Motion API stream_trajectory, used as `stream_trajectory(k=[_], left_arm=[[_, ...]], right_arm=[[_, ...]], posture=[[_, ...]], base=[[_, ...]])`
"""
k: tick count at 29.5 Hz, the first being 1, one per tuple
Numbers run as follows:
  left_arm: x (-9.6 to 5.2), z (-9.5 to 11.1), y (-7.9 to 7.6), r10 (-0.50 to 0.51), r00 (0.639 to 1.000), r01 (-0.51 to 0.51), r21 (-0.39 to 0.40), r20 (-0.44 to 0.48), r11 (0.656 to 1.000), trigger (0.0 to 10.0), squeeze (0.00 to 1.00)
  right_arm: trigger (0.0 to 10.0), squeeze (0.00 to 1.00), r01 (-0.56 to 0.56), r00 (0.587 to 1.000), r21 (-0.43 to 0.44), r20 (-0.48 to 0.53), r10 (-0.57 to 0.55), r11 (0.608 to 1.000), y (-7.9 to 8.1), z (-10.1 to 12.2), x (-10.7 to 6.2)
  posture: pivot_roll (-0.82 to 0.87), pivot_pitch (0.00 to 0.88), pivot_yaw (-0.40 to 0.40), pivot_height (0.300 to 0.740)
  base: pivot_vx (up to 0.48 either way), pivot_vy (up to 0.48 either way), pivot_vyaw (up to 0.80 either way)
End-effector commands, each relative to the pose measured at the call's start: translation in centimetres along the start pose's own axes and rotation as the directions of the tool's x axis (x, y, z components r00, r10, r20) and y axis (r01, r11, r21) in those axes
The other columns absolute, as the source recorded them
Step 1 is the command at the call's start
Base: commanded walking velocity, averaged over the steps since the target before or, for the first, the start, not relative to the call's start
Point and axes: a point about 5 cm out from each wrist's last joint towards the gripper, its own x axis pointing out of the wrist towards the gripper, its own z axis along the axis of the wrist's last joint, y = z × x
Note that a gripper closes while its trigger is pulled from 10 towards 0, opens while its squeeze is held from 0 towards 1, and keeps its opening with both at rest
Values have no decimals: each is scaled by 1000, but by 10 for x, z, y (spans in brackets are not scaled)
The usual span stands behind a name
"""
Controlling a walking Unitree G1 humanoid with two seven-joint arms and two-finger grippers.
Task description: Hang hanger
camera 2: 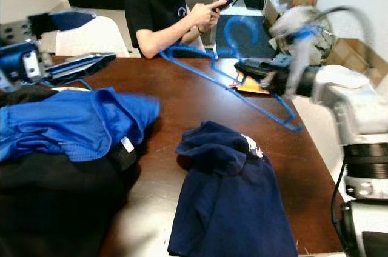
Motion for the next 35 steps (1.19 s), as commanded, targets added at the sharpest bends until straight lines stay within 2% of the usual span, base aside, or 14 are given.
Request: stream_trajectory(k=[1, 5, 7, 9, 10, 11, 12, 14, 16, 17, 19, 25, 27, 35], left_arm=[[-3, 4, -5, -18, 1000, 18, 5, 5, 1000, 10000, 1000], [-2, 4, -8, -15, 1000, 15, -7, 21, 1000, 10000, 1000], [4, -8, -1, 133, 991, -133, -13, -5, 991, 10000, 1000], [7, -15, 2, 206, 978, -207, -7, -33, 978, 10000, 1000], [7, -38, 9, 346, 927, -347, 15, -144, 938, 10000, 0], [6, -75, 9, 474, 820, -463, 115, -322, 879, 10000, 0], [6, -75, 9, 474, 820, -463, 115, -322, 879, 10000, 0], [4, -118, -16, 448, 731, -340, 294, -515, 893, 10000, 0], [3, -122, -20, 438, 724, -320, 302, -533, 898, 10000, 0], [-1, -128, -32, 363, 696, -144, 376, -619, 916, 10000, 0], [-6, -124, -40, 272, 687, -10, 365, -674, 931, 10000, 0], [-8, -105, -40, 195, 710, 70, 344, -676, 936, 10000, 0], [-12, -86, -39, 95, 704, 185, 312, -703, 932, 10000, 0], [-4, -91, -48, -42, 652, 415, 310, -757, 855, 10000, 0]], right_arm=[[0, 0, -77, 995, 9, 65, 76, 997, 6, 6, -6], [0, 0, -116, 987, 17, 115, 113, 993, 6, 8, -10], [0, 0, 102, 987, 33, 124, -105, 994, -15, 3, -4], [0, 0, 212, 970, 44, 112, -216, 976, -26, -1, 0], [0, 0, 349, 936, 31, 50, -350, 937, -35, -12, 5], [10000, 0, 474, 881, 2, -21, -473, 881, -42, -27, 12], [10000, 0, 474, 881, 2, -21, -473, 881, -42, -27, 12], [10000, 0, 522, 852, 14, -55, -521, 853, -41, -42, 21], [10000, 0, 525, 850, 18, -56, -524, 851, -41, -43, 23], [10000, 0, 504, 863, 18, -52, -502, 864, -37, -45, 26], [10000, 0, 493, 869, 26, -54, -492, 869, -36, -46, 27], [10000, 0, 523, 851, 21, -61, -521, 852, -41, -48, 26], [10000, 0, 555, 830, 12, -67, -553, 832, -46, -51, 27], [10000, 0, 569, 820, 9, -80, -566, 822, -44, -56, 32]], posture=[[125, 68, -40, 740], [125, 67, -38, 740], [131, 67, -29, 740], [131, 67, -29, 740], [134, 71, -24, 740], [138, 73, -26, 740], [138, 73, -26, 740], [133, 76, -23, 740], [133, 76, -23, 740], [133, 76, -23, 740], [132, 77, -21, 740], [137, 76, -23, 740], [147, 67, -24, 740], [145, 57, -17, 740]], base=[[0, 0, 0], [0, 0, 0], [0, 0, 0], [0, 0, 0], [0, 0, 0], [0, 0, 0], [0, 0, 0], [0, 0, 0], [0, 0, 0], [0, 0, 0], [0, 0, 0], [0, 0, 0], [0, 0, 0], [0, 0, 0]])
